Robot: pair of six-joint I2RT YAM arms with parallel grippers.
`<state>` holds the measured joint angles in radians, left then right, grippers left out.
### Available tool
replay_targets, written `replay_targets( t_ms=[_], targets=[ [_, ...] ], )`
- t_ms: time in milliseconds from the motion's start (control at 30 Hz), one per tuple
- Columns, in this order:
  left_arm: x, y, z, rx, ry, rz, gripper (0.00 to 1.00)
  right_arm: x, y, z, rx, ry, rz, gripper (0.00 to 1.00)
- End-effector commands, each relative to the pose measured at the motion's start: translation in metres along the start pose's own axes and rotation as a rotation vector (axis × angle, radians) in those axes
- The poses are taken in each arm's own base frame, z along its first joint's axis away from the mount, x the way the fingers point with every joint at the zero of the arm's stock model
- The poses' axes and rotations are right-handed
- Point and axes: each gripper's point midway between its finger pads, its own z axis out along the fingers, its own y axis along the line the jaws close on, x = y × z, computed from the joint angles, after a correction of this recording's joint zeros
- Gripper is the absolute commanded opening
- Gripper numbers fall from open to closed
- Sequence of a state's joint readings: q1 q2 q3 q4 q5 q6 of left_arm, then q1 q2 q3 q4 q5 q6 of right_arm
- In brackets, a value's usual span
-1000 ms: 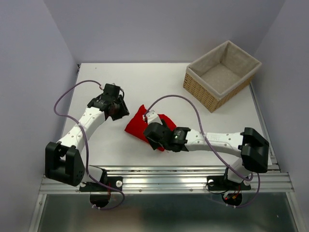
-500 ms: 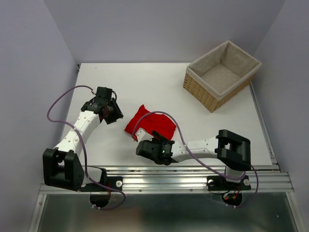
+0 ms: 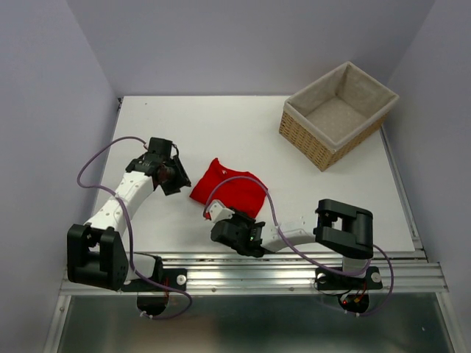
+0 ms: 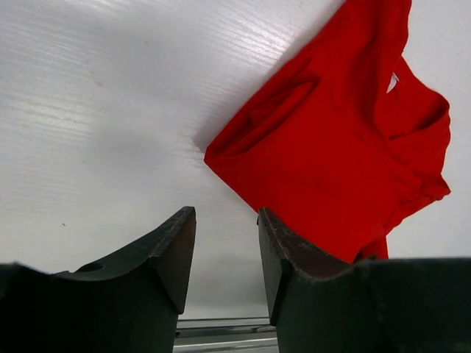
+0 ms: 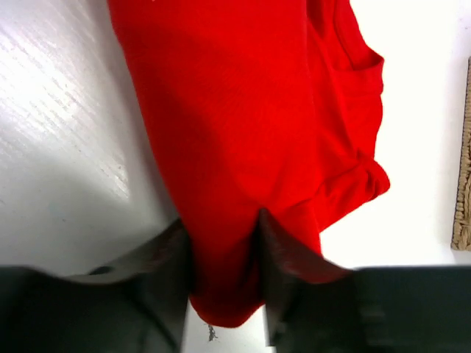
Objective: Roll the t-shirts
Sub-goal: Roll the T-shirt to the center of the board.
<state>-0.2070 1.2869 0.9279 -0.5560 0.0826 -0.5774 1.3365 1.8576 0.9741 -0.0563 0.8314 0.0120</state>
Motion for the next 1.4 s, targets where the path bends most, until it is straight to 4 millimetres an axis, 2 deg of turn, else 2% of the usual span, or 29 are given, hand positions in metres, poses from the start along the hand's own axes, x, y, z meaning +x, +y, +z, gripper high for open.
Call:
replay_targets(
  t_ms=[0, 33, 67, 133, 200, 267, 300, 400, 633, 833, 1200, 1267, 1367],
  targets=[
    [-0.003, -0.007, -0.008, 0.054, -0.023, 0.023, 0.57, -0.001, 0.017, 0.003, -0.064, -0.029, 0.055, 0.32],
    [-0.004, -0.008, -0.009, 0.059, -0.025, 0.034, 0.60, -0.004, 0.018, 0.001, -0.079, -0.035, 0.070, 0.26],
    [-0.004, -0.008, -0.011, 0.063, -0.028, 0.040, 0.69, -0.008, 0.018, 0.000, -0.099, -0.039, 0.087, 0.22],
    [-0.004, -0.009, -0.015, 0.069, -0.029, 0.048, 0.78, -0.013, 0.020, -0.001, -0.144, -0.044, 0.115, 0.15],
    [-0.004, -0.012, -0.019, 0.086, -0.032, 0.051, 0.88, -0.018, 0.019, -0.004, -0.173, -0.051, 0.143, 0.11],
    [-0.001, -0.015, -0.022, 0.107, -0.023, 0.052, 0.93, -0.025, 0.025, -0.008, -0.238, -0.051, 0.193, 0.06],
    [0.000, -0.018, -0.026, 0.128, -0.021, 0.052, 0.97, -0.024, 0.022, -0.009, -0.250, -0.030, 0.221, 0.04],
    [0.007, -0.020, -0.027, 0.154, -0.005, 0.037, 0.98, -0.029, 0.027, -0.012, -0.346, -0.010, 0.292, 0.01],
    [0.030, -0.021, -0.019, 0.199, 0.040, -0.012, 0.99, -0.039, 0.034, -0.020, -0.520, 0.042, 0.435, 0.01],
    [0.049, -0.017, 0.000, 0.203, 0.079, -0.073, 0.99, -0.044, 0.042, -0.024, -0.629, 0.061, 0.482, 0.01],
    [0.036, -0.025, 0.033, 0.228, 0.025, -0.140, 0.99, -0.050, 0.045, -0.035, -0.743, 0.065, 0.546, 0.01],
    [0.037, -0.032, 0.038, 0.263, 0.036, -0.140, 0.97, -0.050, 0.046, -0.037, -0.751, 0.065, 0.552, 0.01],
    [0.040, -0.029, 0.048, 0.246, 0.052, -0.144, 0.91, -0.049, 0.043, -0.037, -0.754, 0.067, 0.568, 0.01]
  ],
)
